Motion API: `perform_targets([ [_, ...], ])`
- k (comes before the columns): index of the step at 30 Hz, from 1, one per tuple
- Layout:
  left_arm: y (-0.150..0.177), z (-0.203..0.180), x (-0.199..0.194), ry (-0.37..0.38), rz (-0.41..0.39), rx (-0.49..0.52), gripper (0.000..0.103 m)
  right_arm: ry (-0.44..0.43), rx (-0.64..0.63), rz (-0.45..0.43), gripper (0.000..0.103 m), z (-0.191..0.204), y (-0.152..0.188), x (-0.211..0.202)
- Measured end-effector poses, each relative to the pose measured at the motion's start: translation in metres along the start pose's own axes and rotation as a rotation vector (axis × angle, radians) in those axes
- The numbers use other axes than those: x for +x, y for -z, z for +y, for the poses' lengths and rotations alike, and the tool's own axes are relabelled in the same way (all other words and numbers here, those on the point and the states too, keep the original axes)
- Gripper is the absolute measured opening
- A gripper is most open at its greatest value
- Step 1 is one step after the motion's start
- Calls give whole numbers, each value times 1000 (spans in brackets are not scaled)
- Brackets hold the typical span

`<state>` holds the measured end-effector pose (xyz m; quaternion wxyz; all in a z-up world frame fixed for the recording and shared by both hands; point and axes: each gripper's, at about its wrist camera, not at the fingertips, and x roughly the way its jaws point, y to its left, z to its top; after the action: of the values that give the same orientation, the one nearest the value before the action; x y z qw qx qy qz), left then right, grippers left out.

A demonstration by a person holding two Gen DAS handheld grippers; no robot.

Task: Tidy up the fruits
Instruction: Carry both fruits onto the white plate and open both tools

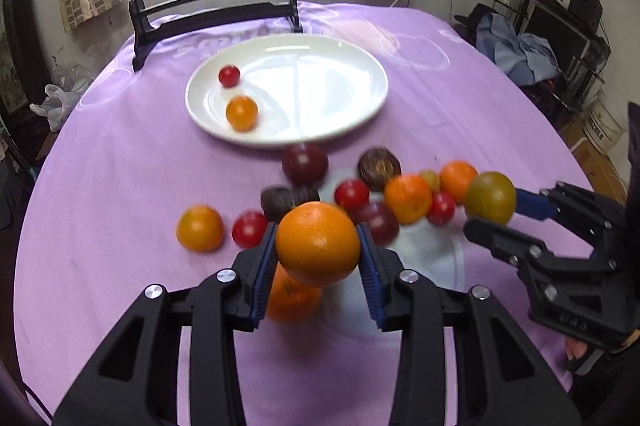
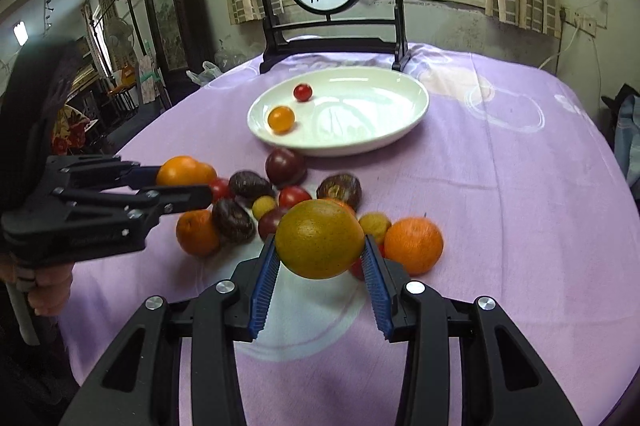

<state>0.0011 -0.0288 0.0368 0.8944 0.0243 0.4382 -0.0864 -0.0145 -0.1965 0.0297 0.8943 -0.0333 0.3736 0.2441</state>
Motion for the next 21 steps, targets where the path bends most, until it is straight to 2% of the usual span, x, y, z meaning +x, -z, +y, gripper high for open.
perform_targets([
  [6, -41, 7, 19, -86, -56, 3, 38, 35, -55, -32, 42, -3, -40, 12],
  [9, -63, 13, 34, -90, -62, -7, 38, 51, -68, -26, 42, -3, -59, 29],
  [12, -82, 23, 57, -80, -35, -47, 38, 58, -79, -28, 42, -5, -77, 47],
  [15, -94, 29, 81, -59, -13, -69, 38, 49, -38, -23, 42, -10, -88, 63],
  [21, -99, 40, 119, -62, 52, -122, 38, 44, 1, 38, 43, -19, -92, 98],
])
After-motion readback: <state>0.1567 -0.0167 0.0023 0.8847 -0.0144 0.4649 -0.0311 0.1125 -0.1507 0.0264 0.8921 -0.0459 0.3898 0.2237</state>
